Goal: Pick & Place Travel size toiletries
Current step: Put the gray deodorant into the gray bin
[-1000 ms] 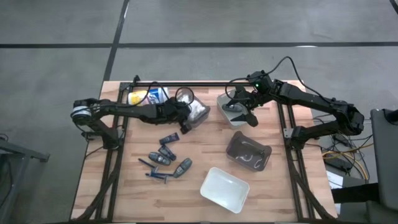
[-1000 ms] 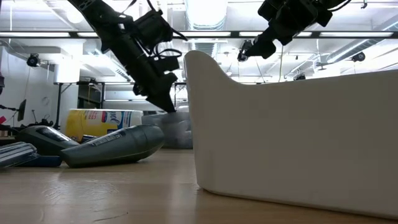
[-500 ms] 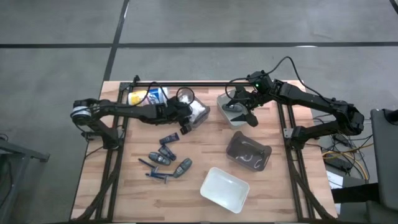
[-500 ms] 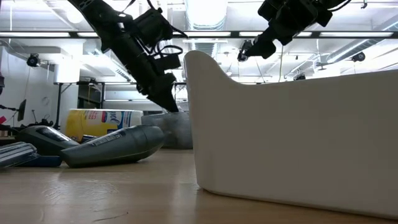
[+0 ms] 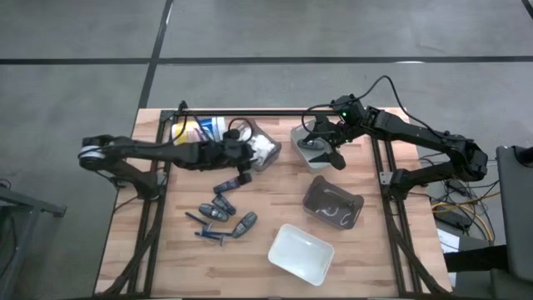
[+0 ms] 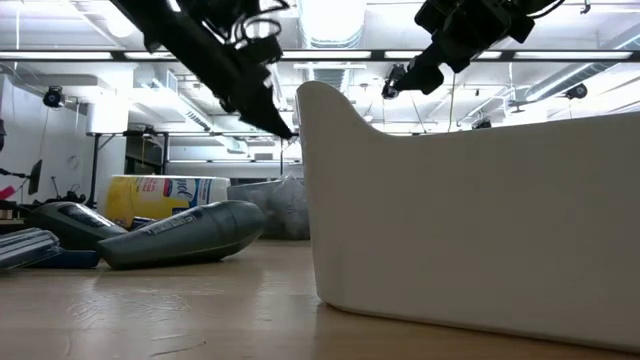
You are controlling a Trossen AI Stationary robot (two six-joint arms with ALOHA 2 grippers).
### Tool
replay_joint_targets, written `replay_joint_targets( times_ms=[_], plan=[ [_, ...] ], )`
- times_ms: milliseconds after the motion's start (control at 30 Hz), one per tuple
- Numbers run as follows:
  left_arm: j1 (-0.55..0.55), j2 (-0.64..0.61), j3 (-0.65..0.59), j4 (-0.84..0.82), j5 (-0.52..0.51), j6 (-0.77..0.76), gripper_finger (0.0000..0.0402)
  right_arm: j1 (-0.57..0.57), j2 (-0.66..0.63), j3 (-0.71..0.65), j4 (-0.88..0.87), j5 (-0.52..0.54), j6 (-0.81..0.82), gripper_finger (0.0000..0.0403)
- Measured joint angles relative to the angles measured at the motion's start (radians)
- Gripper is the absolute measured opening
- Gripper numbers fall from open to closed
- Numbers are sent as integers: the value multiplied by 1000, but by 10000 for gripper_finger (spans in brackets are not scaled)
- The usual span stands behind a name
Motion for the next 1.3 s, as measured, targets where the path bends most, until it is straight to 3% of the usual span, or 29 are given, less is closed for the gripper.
replay_joint_targets(
  times_ms=[300, 667, 867, 1300],
  plan=[
    [-72, -30, -17, -62, 1, 6, 135, 0, 0, 0, 3, 0, 0, 364],
    [-138, -33, -17, -224, 51, -97, 135, 0, 0, 0, 26, 0, 0, 364],
    [-168, -33, -17, -231, 52, -116, 135, 0, -1, 0, 60, 1, 66, 364],
    [-170, -34, -17, -231, 51, -130, 135, 2, -1, 0, 111, 2, 42, 364]
  ],
)
